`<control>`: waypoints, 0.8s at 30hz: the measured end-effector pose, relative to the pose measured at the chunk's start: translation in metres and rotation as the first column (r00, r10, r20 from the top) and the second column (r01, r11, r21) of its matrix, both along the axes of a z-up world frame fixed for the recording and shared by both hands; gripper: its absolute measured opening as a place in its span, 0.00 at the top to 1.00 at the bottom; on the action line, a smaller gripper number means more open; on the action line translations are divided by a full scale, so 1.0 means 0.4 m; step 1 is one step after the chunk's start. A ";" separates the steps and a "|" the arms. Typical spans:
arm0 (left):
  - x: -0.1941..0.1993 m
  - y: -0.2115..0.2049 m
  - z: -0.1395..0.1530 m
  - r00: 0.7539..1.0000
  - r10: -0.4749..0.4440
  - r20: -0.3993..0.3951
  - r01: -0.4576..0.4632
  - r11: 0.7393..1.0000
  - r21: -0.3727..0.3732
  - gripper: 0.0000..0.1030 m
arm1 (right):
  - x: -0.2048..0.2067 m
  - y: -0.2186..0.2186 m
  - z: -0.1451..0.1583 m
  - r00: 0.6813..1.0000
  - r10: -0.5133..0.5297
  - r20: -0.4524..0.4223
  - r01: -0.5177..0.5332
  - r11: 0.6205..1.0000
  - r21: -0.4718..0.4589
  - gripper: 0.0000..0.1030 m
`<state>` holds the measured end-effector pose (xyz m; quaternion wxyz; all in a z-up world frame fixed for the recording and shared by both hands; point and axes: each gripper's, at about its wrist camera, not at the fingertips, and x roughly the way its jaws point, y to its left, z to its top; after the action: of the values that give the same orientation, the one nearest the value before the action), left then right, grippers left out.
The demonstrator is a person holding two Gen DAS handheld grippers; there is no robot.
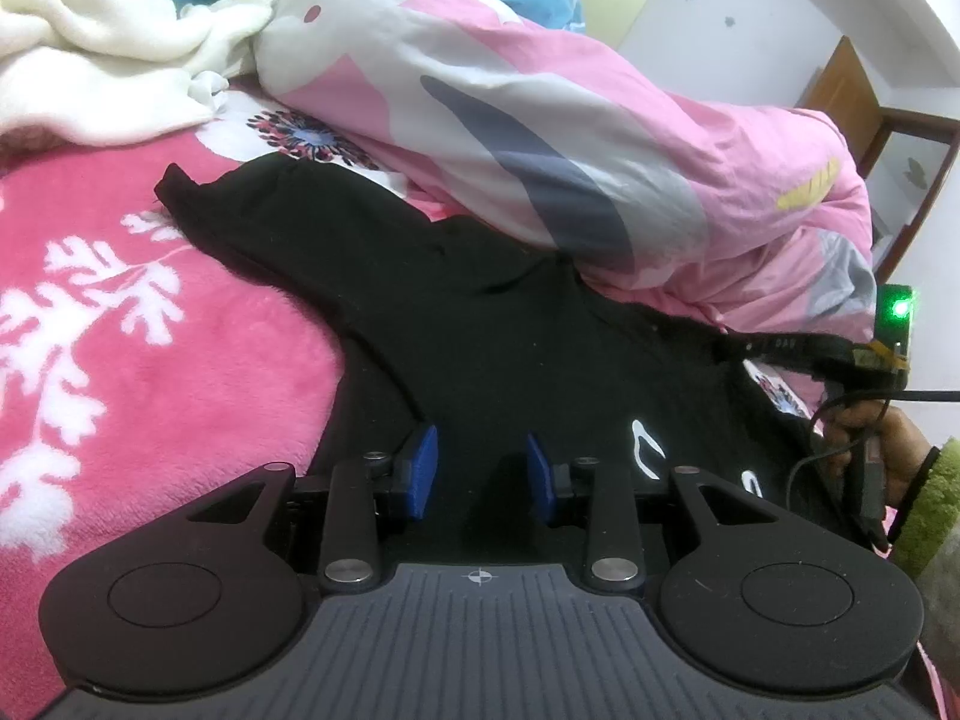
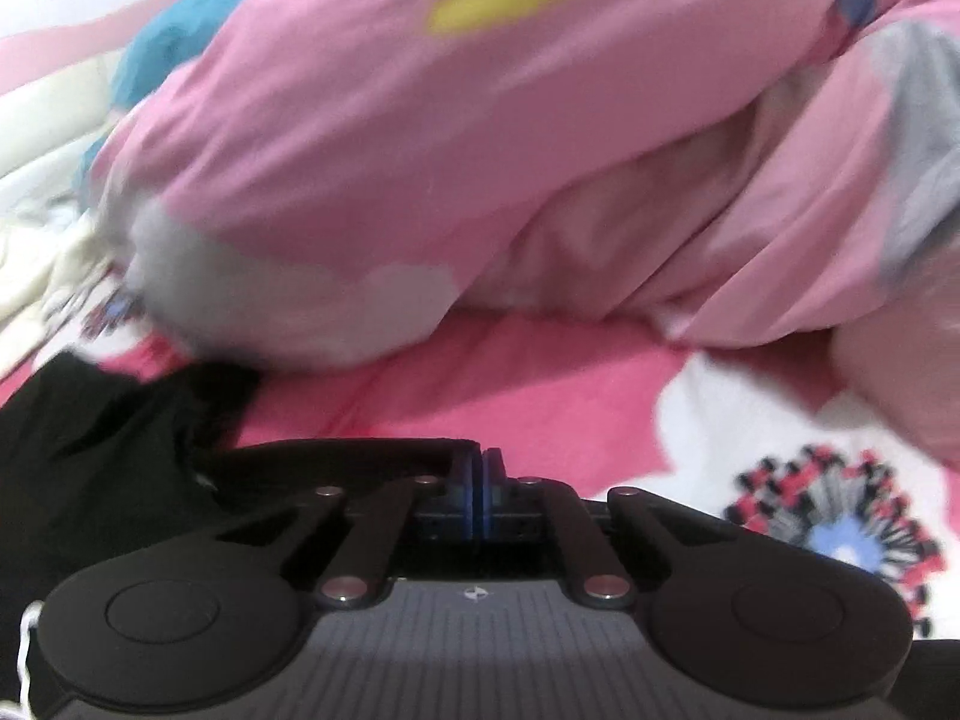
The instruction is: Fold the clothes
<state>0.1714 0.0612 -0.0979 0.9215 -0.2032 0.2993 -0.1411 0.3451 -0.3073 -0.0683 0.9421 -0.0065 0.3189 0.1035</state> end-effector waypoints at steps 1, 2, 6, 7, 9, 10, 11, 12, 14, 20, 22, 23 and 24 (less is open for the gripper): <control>0.000 0.000 0.000 1.000 0.000 0.000 0.000 1.000 0.000 0.68 | 0.005 -0.002 -0.004 1.000 -0.012 -0.002 0.012 1.000 -0.011 0.97; 0.000 0.000 0.000 1.000 -0.001 0.000 0.001 1.000 0.000 0.68 | 0.013 -0.004 -0.014 1.000 -0.025 -0.009 0.025 1.000 -0.014 0.97; 0.001 0.001 0.000 1.000 -0.001 0.000 0.001 1.000 0.000 0.68 | 0.047 -0.007 -0.061 0.997 -0.078 -0.023 0.077 0.996 -0.055 0.97; 0.001 0.001 0.000 1.000 -0.001 0.000 0.001 1.000 -0.001 0.68 | 0.053 -0.012 -0.066 0.995 -0.095 -0.024 0.093 0.994 -0.048 0.96; 0.001 0.002 -0.001 1.000 -0.002 0.000 0.002 1.000 -0.003 0.68 | 0.059 -0.030 -0.064 0.990 -0.134 -0.040 0.134 0.991 -0.001 0.90; 0.000 0.002 -0.001 1.000 -0.002 0.000 0.002 1.000 -0.004 0.68 | 0.057 -0.043 -0.055 0.987 -0.152 -0.059 0.155 0.987 0.040 0.81; 0.000 0.002 -0.001 1.000 -0.002 0.000 0.002 1.000 -0.004 0.68 | 0.055 -0.057 -0.046 0.982 -0.169 -0.079 0.175 0.981 0.083 0.65; 0.000 0.002 -0.001 1.000 -0.002 0.000 0.002 1.000 -0.005 0.68 | 0.048 -0.074 -0.034 0.979 -0.183 -0.091 0.193 0.973 0.128 0.58; 0.000 0.002 -0.001 1.000 -0.002 0.000 0.002 1.000 -0.007 0.68 | 0.030 -0.116 -0.010 0.972 -0.213 -0.094 0.229 0.948 0.219 0.44; 0.000 0.004 0.000 1.000 -0.001 -0.001 0.001 1.000 -0.012 0.68 | -0.005 -0.178 0.054 0.940 -0.329 -0.090 0.340 0.885 0.318 0.44; 0.000 0.005 0.000 1.000 -0.003 -0.002 0.003 1.000 -0.015 0.68 | 0.004 -0.174 0.073 0.919 -0.387 -0.072 0.390 0.876 0.282 0.44; 0.000 0.006 0.001 1.000 -0.005 -0.002 0.004 1.000 -0.016 0.68 | 0.010 -0.173 0.082 0.907 -0.417 -0.064 0.418 0.869 0.264 0.44; 0.001 0.006 0.001 1.000 -0.005 -0.002 0.005 1.000 -0.017 0.68 | 0.019 -0.180 0.083 0.893 -0.444 -0.078 0.448 0.855 0.261 0.44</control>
<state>0.1717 0.0636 -0.0975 0.9191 -0.2105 0.2997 -0.1455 0.3526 -0.3792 -0.0350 0.9298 0.1975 0.3014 -0.0746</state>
